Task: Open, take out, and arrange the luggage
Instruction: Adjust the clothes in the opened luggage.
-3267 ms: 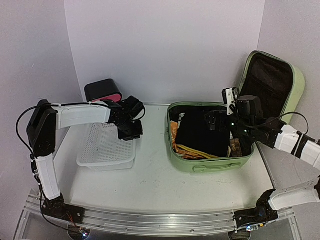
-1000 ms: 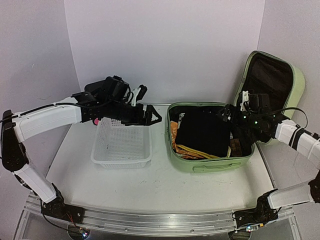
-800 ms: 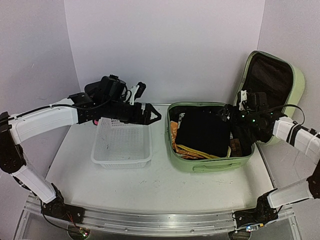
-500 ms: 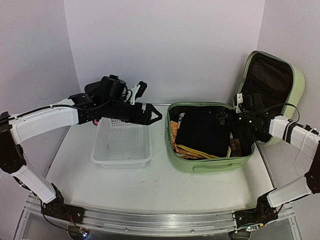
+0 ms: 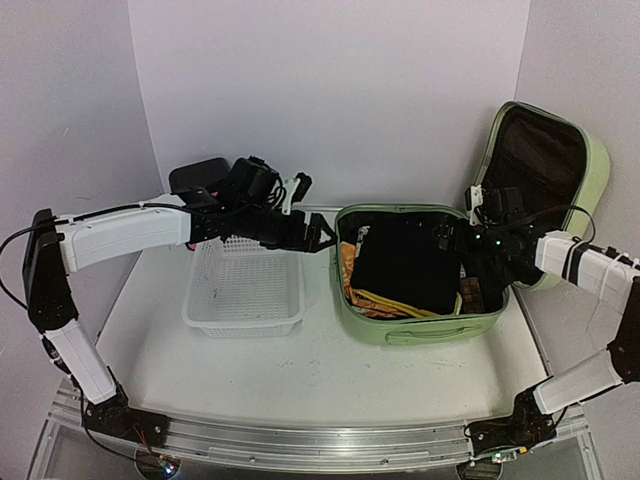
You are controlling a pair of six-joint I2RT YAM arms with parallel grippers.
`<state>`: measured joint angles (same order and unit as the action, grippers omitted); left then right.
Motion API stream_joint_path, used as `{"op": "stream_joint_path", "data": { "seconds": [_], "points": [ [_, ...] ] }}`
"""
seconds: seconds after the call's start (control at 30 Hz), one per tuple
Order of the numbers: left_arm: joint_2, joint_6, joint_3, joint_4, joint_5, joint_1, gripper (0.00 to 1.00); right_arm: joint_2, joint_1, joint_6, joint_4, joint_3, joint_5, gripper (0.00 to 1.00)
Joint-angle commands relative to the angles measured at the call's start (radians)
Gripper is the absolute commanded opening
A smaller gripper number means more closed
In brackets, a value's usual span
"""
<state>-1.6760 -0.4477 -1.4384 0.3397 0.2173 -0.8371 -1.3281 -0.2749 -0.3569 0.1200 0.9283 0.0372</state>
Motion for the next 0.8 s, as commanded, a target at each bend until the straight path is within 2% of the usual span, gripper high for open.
{"op": "stream_joint_path", "data": {
  "seconds": [0.0,0.2,0.33,0.6,0.77],
  "points": [
    [-0.079,-0.015,-0.143,-0.044,0.097,-0.002,0.92,-0.016,0.037,0.01,0.04,0.01,0.056,0.98],
    [-0.225,-0.064,-0.266,-0.049,0.197,-0.003,0.82,-0.057,0.147,-0.019,0.047,0.006,0.189,0.9],
    [-0.333,-0.083,-0.353,-0.053,0.241,-0.009,0.78,-0.09,0.168,-0.029,0.049,0.004,0.211,0.84],
    [-0.469,-0.102,-0.483,-0.053,0.241,-0.025,0.69,-0.153,0.185,-0.087,0.08,-0.013,0.255,0.73],
    [-0.527,-0.099,-0.512,-0.051,0.218,-0.035,0.65,-0.141,0.185,-0.111,0.089,-0.069,0.271,0.71]
  ]
}}
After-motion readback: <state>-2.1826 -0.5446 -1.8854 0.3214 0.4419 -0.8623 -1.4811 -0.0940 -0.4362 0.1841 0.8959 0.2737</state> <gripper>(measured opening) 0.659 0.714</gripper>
